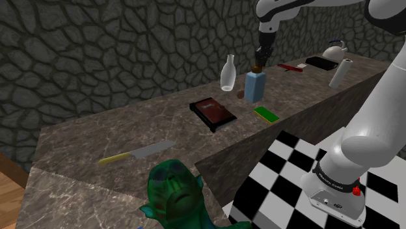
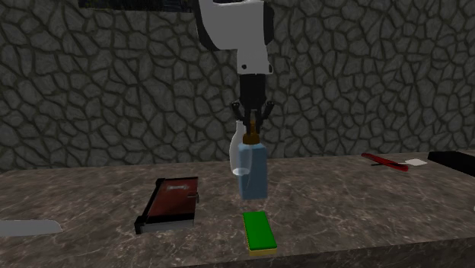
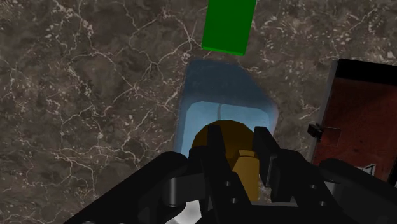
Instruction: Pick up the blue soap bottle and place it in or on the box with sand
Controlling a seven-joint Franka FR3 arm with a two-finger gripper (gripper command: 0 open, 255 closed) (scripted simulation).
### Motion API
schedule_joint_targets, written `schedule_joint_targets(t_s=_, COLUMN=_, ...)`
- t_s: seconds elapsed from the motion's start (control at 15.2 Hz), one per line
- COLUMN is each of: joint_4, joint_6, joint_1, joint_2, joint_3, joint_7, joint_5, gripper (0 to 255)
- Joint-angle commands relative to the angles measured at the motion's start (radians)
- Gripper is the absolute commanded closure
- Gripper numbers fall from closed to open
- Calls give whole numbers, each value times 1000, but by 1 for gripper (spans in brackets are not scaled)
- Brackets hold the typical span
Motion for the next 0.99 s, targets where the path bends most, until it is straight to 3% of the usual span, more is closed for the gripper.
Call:
schedule_joint_targets(t_s=0.0, joint_4=28, joint_6=-30, joint_1=0, joint_2=-3, joint_3=0, joint_7=0, joint_5=-1, gripper=255)
schedule_joint_targets(t_s=0.73, joint_4=172, joint_6=-177, joint_1=0, joint_2=-5, joint_3=0, joint_7=-4, joint_5=-1, gripper=255)
schedule_joint_targets(t_s=0.92, joint_4=201, joint_6=-216, joint_1=34, joint_2=-14, joint_3=31, joint_7=61, joint_5=-1, gripper=255)
